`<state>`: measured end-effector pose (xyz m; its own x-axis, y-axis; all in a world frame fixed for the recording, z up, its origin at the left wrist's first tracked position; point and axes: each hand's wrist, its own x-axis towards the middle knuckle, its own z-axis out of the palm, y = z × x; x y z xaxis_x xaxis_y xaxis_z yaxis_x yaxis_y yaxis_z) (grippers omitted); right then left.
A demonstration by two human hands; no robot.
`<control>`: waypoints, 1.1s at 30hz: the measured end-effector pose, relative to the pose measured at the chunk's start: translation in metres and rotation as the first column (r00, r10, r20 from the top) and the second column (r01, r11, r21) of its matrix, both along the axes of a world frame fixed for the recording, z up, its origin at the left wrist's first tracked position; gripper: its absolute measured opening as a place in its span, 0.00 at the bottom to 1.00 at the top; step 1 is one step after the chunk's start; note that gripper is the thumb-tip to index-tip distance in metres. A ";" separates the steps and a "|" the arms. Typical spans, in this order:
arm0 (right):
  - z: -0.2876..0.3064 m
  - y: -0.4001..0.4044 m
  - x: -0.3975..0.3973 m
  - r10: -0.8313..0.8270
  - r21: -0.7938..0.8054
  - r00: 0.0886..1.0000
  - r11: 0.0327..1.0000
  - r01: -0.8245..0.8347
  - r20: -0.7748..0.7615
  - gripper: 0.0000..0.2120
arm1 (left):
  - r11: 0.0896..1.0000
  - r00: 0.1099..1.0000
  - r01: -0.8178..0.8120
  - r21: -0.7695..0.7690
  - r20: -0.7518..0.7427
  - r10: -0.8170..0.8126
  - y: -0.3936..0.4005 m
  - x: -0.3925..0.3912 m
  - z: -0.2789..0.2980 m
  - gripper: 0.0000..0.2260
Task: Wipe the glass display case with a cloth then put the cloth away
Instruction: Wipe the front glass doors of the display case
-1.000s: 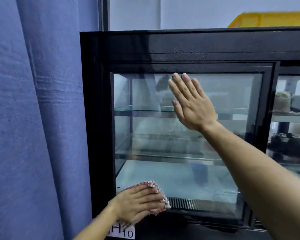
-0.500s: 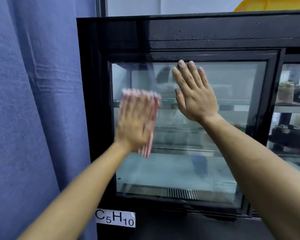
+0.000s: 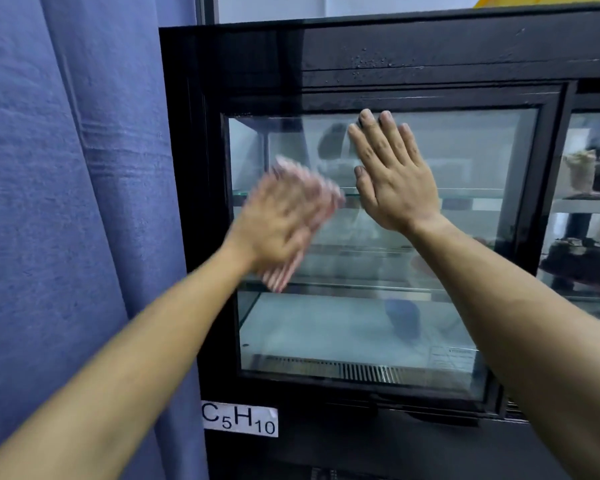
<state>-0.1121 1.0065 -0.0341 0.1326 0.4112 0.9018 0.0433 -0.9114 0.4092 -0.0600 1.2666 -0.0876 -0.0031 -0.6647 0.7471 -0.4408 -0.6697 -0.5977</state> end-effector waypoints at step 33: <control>0.000 -0.025 -0.003 -0.049 -0.039 0.999 0.998 0.049 0.004 0.29 | 0.996 0.996 0.048 0.070 -0.082 -0.042 -0.046 -0.013 -0.135 0.29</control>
<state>-0.1153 0.9816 -0.0340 0.1506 0.4396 0.8855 -0.0028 -0.8955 0.4451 -0.0735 1.2210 -0.2229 0.0242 -0.7171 0.6966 -0.5180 -0.6049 -0.6048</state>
